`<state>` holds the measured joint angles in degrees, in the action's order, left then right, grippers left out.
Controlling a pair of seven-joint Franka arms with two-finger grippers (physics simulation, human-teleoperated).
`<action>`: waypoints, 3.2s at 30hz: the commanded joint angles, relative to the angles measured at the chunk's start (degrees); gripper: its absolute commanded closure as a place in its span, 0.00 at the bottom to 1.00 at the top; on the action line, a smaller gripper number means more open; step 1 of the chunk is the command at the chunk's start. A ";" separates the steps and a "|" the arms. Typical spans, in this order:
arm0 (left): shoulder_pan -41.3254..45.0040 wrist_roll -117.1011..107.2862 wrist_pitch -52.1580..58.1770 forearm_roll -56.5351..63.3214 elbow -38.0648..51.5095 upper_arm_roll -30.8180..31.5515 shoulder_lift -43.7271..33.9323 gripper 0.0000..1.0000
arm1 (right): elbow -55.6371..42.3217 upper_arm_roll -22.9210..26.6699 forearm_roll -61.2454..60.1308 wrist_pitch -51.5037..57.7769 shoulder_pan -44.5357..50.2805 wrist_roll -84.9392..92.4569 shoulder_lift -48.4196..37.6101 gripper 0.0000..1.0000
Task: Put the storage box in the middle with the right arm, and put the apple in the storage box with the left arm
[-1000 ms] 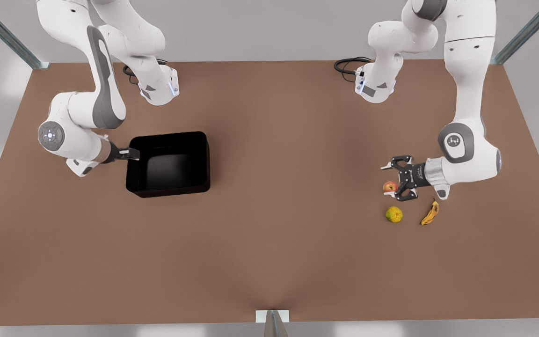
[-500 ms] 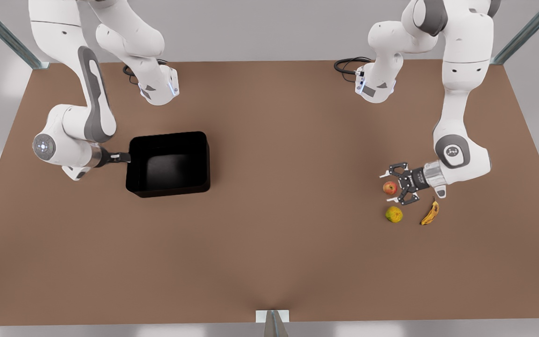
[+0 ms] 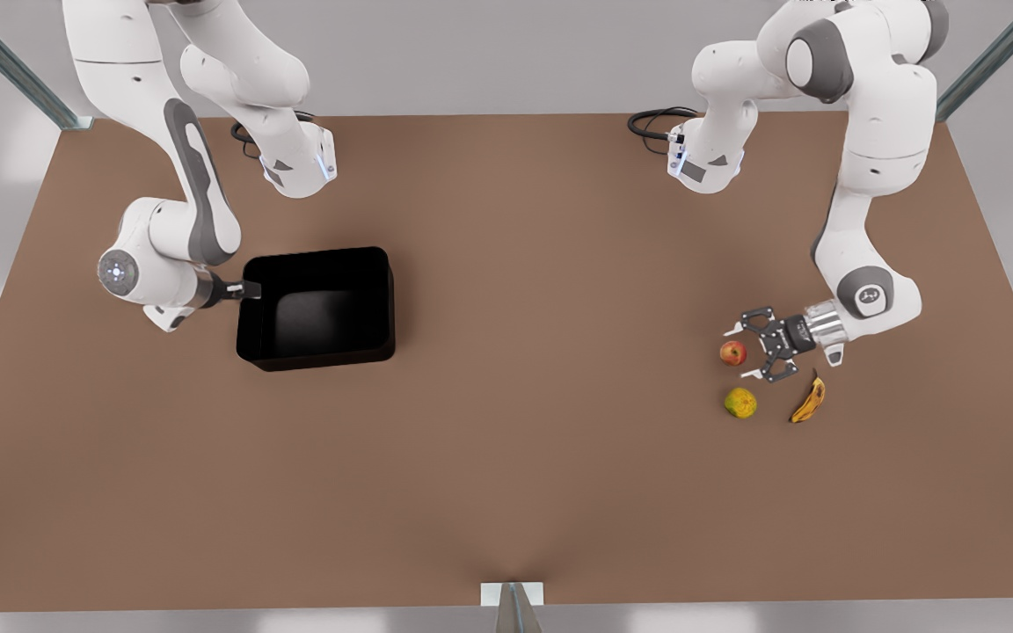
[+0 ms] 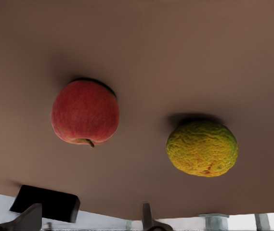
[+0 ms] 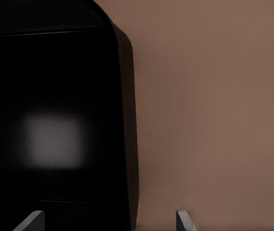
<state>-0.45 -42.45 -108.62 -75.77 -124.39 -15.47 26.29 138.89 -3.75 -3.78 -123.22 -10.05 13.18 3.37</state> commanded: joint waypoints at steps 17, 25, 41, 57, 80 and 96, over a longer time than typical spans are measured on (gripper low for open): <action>-3.86 8.17 12.82 -10.10 1.87 -0.35 5.52 0.00 | -0.02 -0.03 -0.35 -3.96 -1.38 -0.18 8.67 0.00; -3.86 20.66 13.52 -9.40 -1.47 -0.35 6.23 0.00 | -0.99 -0.21 -0.53 -2.46 -1.03 0.00 8.75 0.79; -5.09 22.50 10.01 -11.77 1.26 -0.26 12.38 0.00 | -18.20 -14.97 -11.08 5.36 5.02 -13.44 9.45 0.79; -5.09 21.62 9.30 -14.76 1.26 1.05 13.17 0.27 | -60.04 -15.06 -6.86 3.34 27.62 -22.50 43.12 0.00; -5.36 0.97 9.31 2.64 12.51 9.49 -1.77 0.79 | -31.74 -10.23 3.95 30.50 -2.70 -13.01 -20.69 0.00; 13.72 -37.70 -22.60 51.12 30.08 37.44 3.94 0.79 | -31.66 3.75 6.85 29.79 15.41 -13.45 -20.07 0.00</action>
<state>13.32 -79.86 -133.66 -78.74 -94.20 23.01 31.23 107.23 0.00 3.08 -93.43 5.45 -0.26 -16.78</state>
